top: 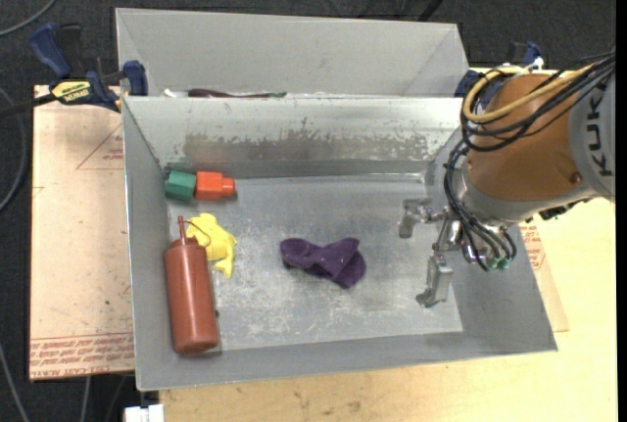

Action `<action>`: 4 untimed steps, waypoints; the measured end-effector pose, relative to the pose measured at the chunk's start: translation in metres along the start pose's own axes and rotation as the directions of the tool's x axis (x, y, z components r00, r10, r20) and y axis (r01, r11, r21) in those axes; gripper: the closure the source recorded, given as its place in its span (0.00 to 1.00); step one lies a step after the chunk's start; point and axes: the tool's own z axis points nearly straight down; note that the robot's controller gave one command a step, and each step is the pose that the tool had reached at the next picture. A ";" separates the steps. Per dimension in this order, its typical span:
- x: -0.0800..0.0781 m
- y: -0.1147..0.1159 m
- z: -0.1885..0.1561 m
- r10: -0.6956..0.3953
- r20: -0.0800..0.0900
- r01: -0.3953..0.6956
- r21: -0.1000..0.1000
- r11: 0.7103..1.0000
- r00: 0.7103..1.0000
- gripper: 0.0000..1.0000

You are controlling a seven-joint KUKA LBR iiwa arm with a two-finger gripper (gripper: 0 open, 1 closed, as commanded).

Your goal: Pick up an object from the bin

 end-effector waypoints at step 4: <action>-0.067 0.108 0.096 -0.333 0.018 0.333 0.006 0.943 0.943 1.00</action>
Offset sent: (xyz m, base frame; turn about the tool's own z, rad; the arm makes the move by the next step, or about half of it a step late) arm 0.0004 0.0820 -0.0763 -0.0128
